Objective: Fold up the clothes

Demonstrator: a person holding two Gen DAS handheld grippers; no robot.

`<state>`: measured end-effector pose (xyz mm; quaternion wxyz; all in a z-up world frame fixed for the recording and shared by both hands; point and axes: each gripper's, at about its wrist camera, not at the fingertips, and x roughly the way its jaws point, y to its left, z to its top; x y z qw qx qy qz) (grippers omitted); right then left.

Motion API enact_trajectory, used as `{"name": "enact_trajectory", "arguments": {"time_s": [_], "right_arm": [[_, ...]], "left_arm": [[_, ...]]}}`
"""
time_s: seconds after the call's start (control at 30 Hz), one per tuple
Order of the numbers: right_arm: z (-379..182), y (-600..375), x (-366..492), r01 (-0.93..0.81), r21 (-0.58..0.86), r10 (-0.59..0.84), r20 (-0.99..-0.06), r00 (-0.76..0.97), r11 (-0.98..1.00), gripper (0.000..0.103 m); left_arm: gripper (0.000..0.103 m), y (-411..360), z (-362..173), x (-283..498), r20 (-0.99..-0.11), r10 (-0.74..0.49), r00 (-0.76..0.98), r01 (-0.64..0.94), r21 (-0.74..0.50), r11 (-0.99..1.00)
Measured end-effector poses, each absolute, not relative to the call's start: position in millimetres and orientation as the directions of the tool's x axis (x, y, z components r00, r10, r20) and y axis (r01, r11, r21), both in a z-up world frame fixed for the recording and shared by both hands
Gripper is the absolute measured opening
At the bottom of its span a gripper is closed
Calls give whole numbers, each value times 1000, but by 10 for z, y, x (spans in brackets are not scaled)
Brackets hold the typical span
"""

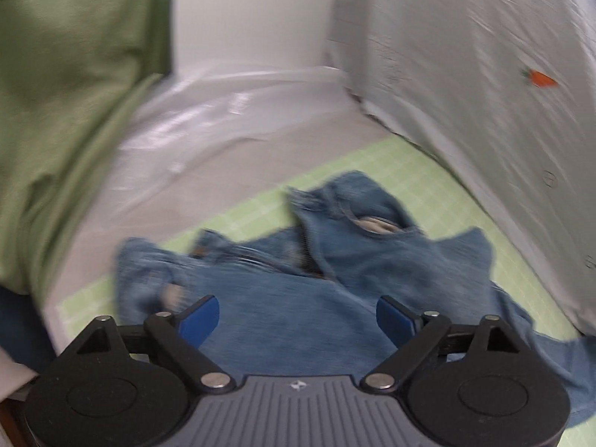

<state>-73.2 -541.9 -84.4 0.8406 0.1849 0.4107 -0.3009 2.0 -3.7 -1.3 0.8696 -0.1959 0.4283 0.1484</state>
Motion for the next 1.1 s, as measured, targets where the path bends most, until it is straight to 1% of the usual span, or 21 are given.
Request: {"name": "enact_trajectory", "arguments": {"time_s": [0.1, 0.23, 0.47, 0.53, 0.57, 0.6, 0.63, 0.67, 0.7, 0.73, 0.77, 0.8, 0.87, 0.93, 1.03, 1.07, 1.1], "right_arm": [[-802, -5596, -510, 626, 97, -339, -771, 539, 773, 103], [-873, -5984, -58, 618, 104, -332, -768, 548, 779, 103], [-1030, -6678, 755, 624, 99, -337, -770, 542, 775, 102], [-1109, -6888, 958, 653, 85, -366, -771, 522, 753, 95], [-1148, -6993, 1057, 667, 78, -379, -771, 512, 741, 83], [-1186, -7086, 1143, 681, 79, -384, -776, 501, 728, 74], [-1190, -7127, 1186, 670, 80, -382, -770, 511, 738, 72], [-1187, -7158, 1220, 655, 80, -377, -762, 526, 752, 59], [-1185, -7189, 1254, 639, 80, -373, -754, 541, 765, 40], [-1179, -7181, 1263, 617, 65, -370, -750, 548, 784, 34], [-1174, -7165, 1266, 594, 45, -367, -747, 554, 803, 19], [-1166, -7132, 1242, 564, 31, -359, -742, 566, 825, 7], [-1135, -7056, 1103, 551, -28, -394, -729, 560, 834, 7], [-1086, -7061, 810, 612, -66, -464, -716, 521, 788, 7], [-1108, -7110, 249, 750, -108, -559, -736, 381, 652, 7], [-1139, -7100, 109, 766, -140, -573, -749, 332, 627, 8], [-1174, -7084, -21, 775, -176, -583, -761, 284, 607, 12]], "left_arm": [[94, -334, -71, 135, -808, 50, 587, -371, -213, 904], [95, -686, -139, 315, -820, 29, 572, -305, -179, 935], [95, -1056, -257, 690, -843, 63, 534, -299, -119, 947], [95, -1144, -288, 780, -847, 79, 526, -300, -98, 949], [95, -1191, -304, 820, -850, 84, 521, -295, -87, 952], [95, -1237, -320, 860, -852, 88, 516, -289, -77, 954], [95, -1284, -336, 900, -855, 92, 511, -283, -66, 957], [96, -1330, -352, 940, -857, 97, 506, -278, -56, 959], [95, -1375, -369, 977, -859, 100, 501, -271, -46, 961], [95, -1418, -387, 1004, -862, 102, 496, -264, -39, 964], [95, -1459, -405, 1030, -865, 102, 491, -257, -32, 966], [95, -1496, -420, 1047, -868, 99, 487, -251, -30, 968], [95, -1571, -423, 1067, -868, 89, 489, -233, -31, 972], [95, -1606, -388, 1054, -859, 87, 505, -212, -26, 977], [96, -1593, -340, 1021, -846, 94, 524, -195, -12, 981], [96, -1557, -335, 1011, -846, 97, 524, -199, -11, 980], [96, -1508, -340, 1006, -847, 98, 522, -208, -15, 978]]}}
